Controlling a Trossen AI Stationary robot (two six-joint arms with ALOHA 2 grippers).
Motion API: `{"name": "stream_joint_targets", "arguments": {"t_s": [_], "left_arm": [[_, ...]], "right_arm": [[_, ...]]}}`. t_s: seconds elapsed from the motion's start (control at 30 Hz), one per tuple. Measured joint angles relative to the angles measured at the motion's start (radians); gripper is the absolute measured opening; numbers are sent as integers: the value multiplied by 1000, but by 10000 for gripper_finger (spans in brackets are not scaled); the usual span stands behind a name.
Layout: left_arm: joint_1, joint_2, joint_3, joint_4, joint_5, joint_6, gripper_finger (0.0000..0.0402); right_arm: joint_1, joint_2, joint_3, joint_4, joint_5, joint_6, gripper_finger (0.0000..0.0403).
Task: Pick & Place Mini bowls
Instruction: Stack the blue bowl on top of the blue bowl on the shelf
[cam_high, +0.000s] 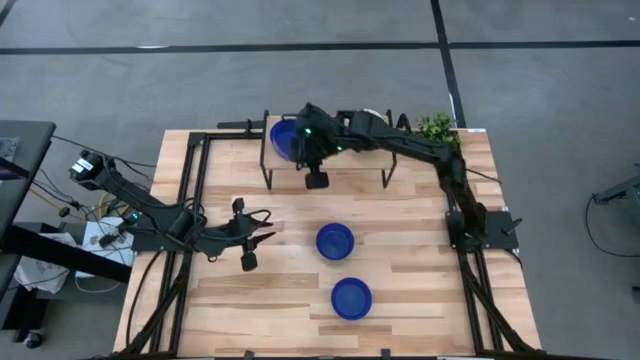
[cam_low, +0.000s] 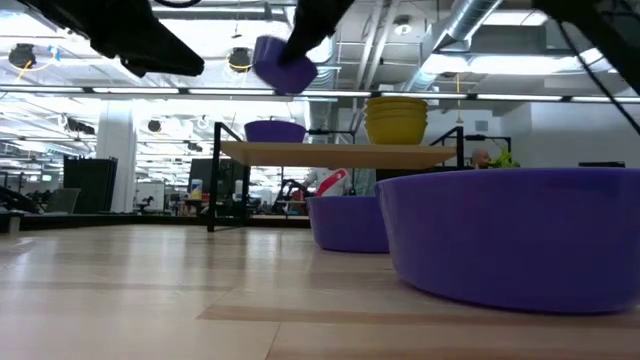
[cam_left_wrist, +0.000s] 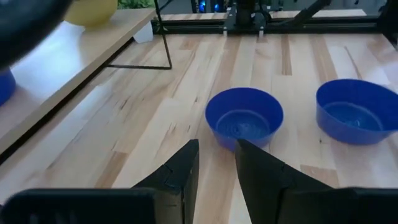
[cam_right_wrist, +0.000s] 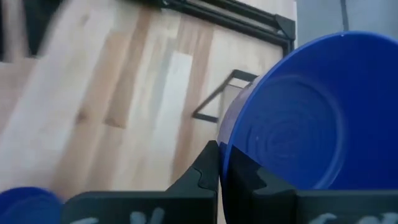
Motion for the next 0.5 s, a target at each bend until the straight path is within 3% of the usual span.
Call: {"name": "stream_joint_targets", "arguments": {"t_s": [0.17, 0.5], "left_arm": [[0, -1, 0, 3, 0, 4, 104], [0, 0, 0, 16, 1, -3, 104]], "right_arm": [[-54, 58, -2, 23, -17, -103, 0], [-112, 75, -2, -20, -20, -129, 0]]}}
